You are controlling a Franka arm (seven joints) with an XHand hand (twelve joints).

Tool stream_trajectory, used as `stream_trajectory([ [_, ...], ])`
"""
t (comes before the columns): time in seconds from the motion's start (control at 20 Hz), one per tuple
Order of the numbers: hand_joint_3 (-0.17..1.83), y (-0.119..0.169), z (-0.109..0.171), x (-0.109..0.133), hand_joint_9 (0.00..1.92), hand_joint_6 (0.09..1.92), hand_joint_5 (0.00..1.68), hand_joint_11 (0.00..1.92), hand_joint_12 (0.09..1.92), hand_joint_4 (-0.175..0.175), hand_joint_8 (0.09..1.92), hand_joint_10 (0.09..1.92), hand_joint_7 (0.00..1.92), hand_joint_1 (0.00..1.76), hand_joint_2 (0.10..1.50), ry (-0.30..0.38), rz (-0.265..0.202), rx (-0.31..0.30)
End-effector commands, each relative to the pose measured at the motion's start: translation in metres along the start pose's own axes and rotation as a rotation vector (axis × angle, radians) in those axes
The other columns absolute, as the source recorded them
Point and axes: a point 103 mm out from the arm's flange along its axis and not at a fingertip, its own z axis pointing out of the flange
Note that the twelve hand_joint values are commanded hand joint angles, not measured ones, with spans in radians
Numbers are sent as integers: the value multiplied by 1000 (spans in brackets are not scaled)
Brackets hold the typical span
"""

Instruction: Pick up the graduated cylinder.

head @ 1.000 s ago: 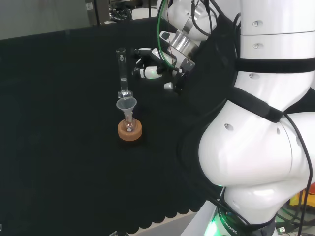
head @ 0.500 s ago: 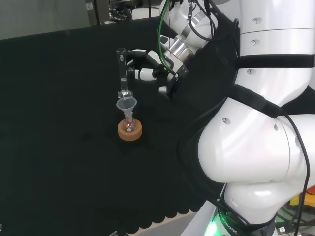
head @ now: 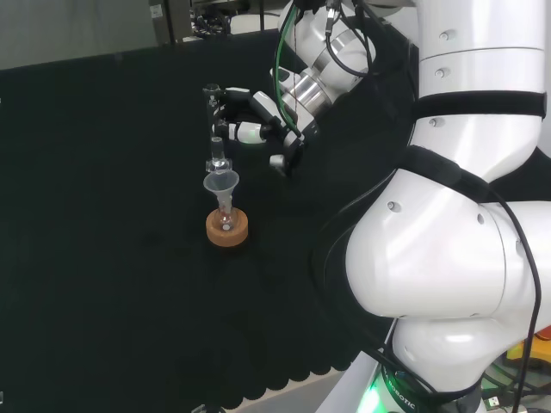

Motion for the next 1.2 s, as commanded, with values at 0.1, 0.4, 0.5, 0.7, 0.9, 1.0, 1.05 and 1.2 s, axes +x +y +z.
stream_trajectory([
  [0.1,-175,4,7,-5,764,91,606,482,1252,-24,583,481,526,1072,979,18,-7,-17],
  [0.4,-175,5,16,-7,786,119,649,513,1238,-17,580,470,548,1082,980,38,-24,-29],
  [0.5,-175,5,20,-8,793,126,660,517,1236,-15,580,469,553,1084,980,40,-22,-24],
  [0.7,-175,4,24,-12,813,152,663,535,1219,-14,572,452,567,1087,981,47,-17,-22],
  [0.9,-175,5,27,-13,824,165,667,544,1216,-13,571,447,577,1088,981,62,-12,-28],
  [1.0,-175,4,27,-15,826,170,670,546,1215,-12,572,446,581,1089,982,68,-12,-28],
  [1.05,-175,4,27,-15,827,172,671,547,1215,-11,571,446,582,1088,982,74,-11,-27],
  [1.2,-175,3,28,-17,834,178,670,553,1214,-11,571,444,584,1087,983,79,-8,-31],
])
